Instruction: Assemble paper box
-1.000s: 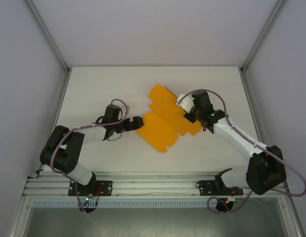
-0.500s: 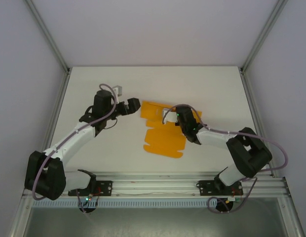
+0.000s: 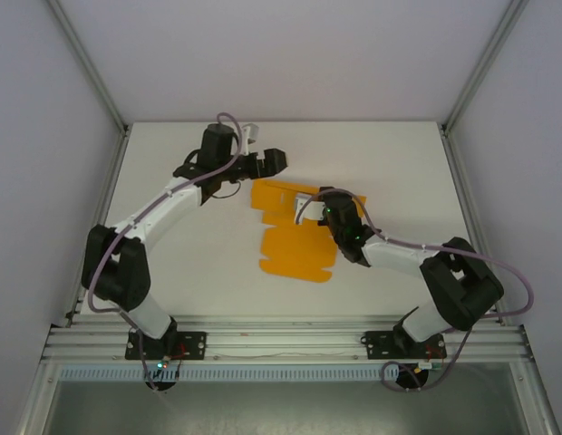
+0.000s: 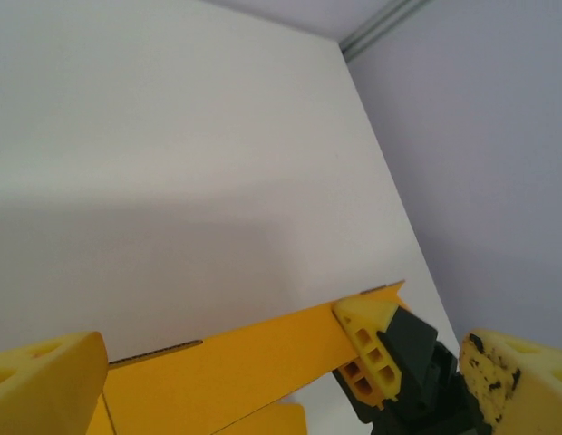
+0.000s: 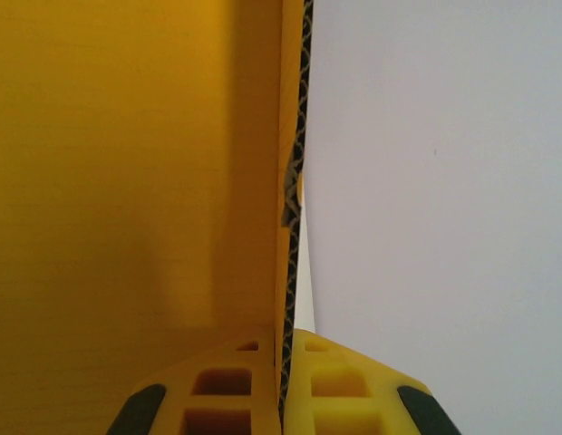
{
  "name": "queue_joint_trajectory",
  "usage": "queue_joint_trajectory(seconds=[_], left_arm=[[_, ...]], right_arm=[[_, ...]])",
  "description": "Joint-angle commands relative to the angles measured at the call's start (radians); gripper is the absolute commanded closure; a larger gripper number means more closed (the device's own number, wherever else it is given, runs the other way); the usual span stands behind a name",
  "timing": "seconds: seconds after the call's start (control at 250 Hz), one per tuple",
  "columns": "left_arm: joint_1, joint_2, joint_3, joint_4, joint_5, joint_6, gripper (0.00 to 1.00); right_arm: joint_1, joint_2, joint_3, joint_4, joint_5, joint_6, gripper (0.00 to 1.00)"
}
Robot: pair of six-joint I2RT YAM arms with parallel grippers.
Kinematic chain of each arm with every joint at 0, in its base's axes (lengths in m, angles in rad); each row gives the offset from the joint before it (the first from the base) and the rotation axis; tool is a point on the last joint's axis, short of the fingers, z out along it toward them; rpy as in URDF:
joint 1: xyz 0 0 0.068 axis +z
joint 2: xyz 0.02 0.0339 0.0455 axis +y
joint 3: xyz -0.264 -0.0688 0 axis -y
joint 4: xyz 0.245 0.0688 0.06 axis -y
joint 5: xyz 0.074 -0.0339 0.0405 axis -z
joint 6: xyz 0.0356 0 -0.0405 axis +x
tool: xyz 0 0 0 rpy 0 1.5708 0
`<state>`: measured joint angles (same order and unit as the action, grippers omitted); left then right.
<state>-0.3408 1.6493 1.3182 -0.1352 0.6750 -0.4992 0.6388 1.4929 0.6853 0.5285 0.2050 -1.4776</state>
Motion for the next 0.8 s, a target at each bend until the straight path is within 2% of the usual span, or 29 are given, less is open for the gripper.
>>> queue_joint_trajectory(seconds=[0.0,0.276,0.544,0.695,0.799], left_arm=[[-0.006,0.043,0.038,-0.08,0.075,0.027,0.06],[-0.029,0.072,0.027,-0.101,0.15,0.043,0.17],[-0.044,0.096,0.014,-0.103,0.214,0.021,0.21],[-0.053,0.106,-0.004,-0.035,0.265,-0.018,0.26],[-0.059,0.122,-0.006,0.006,0.305,-0.047,0.27]], right_arm=[[0.007,-0.023,0.013,0.047,0.0,0.024,1.0],[0.008,-0.018,0.021,0.081,0.003,0.071,1.0],[0.007,0.043,0.048,0.183,0.045,0.089,1.0],[0.007,0.056,0.047,0.182,0.02,0.104,1.0],[0.008,0.069,0.042,0.215,0.027,0.102,1.0]])
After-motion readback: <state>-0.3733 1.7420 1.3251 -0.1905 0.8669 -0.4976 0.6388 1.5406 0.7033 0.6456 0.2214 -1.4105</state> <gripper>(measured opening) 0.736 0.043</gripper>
